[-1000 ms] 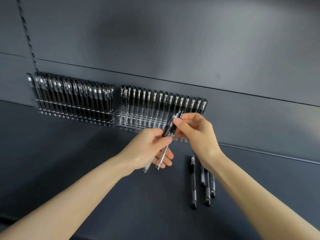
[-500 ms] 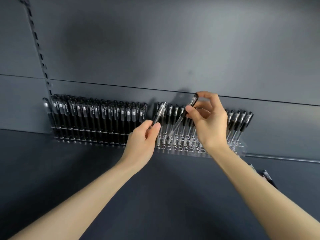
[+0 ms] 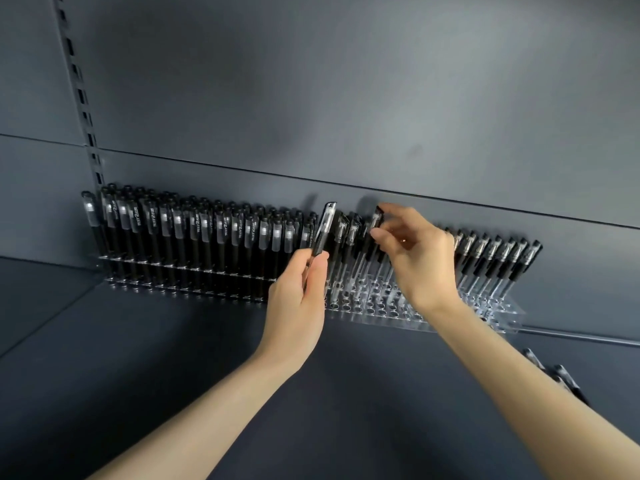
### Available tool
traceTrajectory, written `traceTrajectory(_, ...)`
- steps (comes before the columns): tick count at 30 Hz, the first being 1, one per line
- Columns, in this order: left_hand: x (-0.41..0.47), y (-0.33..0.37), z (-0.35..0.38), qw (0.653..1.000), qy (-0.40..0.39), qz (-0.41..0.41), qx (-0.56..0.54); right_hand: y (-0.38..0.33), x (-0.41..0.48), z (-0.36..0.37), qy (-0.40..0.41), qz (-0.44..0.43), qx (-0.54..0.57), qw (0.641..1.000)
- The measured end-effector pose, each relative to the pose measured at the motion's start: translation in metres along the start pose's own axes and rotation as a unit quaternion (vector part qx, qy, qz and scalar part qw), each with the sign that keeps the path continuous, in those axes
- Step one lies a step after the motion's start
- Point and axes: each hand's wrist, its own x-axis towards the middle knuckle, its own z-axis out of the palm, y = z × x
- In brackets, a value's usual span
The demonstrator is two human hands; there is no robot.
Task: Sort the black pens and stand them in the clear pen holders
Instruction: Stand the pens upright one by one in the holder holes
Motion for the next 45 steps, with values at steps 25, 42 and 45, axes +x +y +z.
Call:
traceTrajectory(25,-0.01,-0.005,0.013,0.998,-0.054,-0.032,-0.02,-0.007,-0.022,-0.005,-0.066,0.099,0.104,0.987)
traceTrajectory(42,-0.01,-0.036,0.011,0.887,-0.075,0.214,0.403,-0.001,0.003,-0.03,0.048,0.023,0.07,0.996)
traceTrajectory(45,-0.01,-0.039,0.013,0.858,-0.1,0.22,0.454,0.005,0.006,-0.023,0.061,-0.011,0.041,0.997)
